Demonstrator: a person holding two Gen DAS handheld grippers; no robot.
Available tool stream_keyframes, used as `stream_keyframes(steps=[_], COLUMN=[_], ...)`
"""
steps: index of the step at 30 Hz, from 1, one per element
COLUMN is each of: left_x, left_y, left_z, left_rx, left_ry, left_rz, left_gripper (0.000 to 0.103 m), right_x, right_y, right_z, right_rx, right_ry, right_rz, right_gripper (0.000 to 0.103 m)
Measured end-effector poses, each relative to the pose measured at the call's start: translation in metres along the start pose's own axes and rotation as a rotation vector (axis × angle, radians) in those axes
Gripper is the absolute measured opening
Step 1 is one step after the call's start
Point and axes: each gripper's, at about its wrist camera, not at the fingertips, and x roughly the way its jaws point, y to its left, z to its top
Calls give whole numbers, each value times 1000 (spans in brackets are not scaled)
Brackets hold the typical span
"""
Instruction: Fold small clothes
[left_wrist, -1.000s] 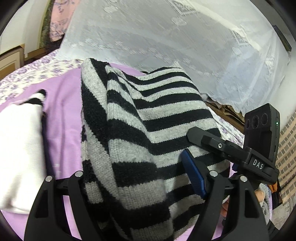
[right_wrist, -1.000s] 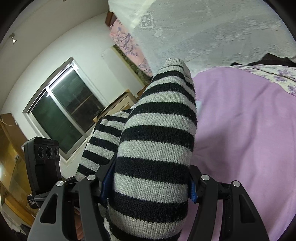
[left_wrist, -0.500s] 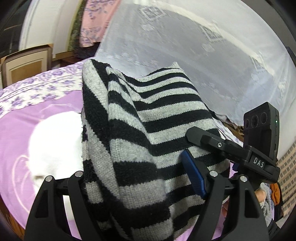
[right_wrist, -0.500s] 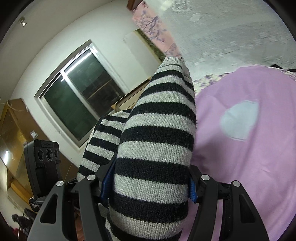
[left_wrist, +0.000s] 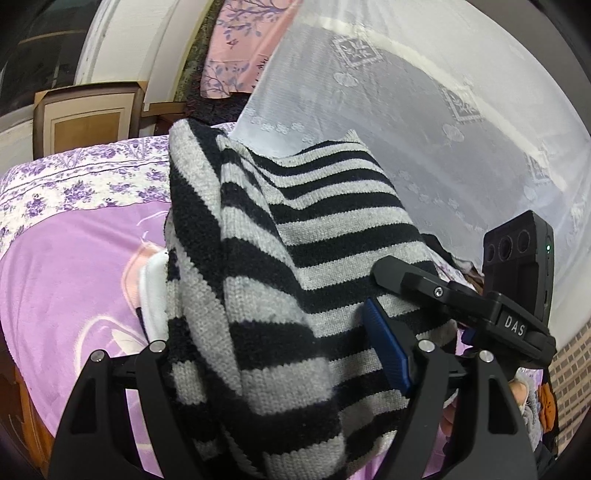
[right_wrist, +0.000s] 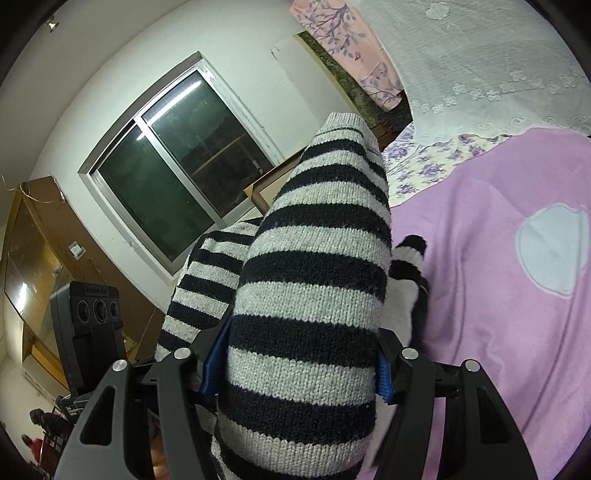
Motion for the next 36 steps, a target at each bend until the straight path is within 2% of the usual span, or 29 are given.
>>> stream_keyframes(steps=[10,12,14,17,21,28,30,33,36], left_x=[31,38,44,50,55,56,52,40,23], left_y=[33,37,43,47,54,55,51,40,19], left_z=[-5,-8,-13,-21,-31,-31,-29,-31,-38], left_rx=[-44,-48,-51,-42,-48,-98,-106,-105,-51], left_ry=[61,74,77,77,67,81,90,84,29], left_rz=[-12,-6,5,28,28,45,77,166,302], left_gripper=[76,80,90,96,99,99,99,99,98], right_x=[29,32,35,41,49,48,41,22,0], right_y=[-31,-41,-51,-61,-70,-64,-57,-45,-35], right_z=[-3,-5,-9,-15,-22,-18,-17,-22,-30], right_rx=[77,102,118,123,140,138,118,74,19], right_ry=[46,57,63,73,76,84,77,54,7], right_rz=[-19,-23,-24,-30,-19,-71,-87,-99,-121], right_gripper=[64,64,64,69,80,81,81,81,81])
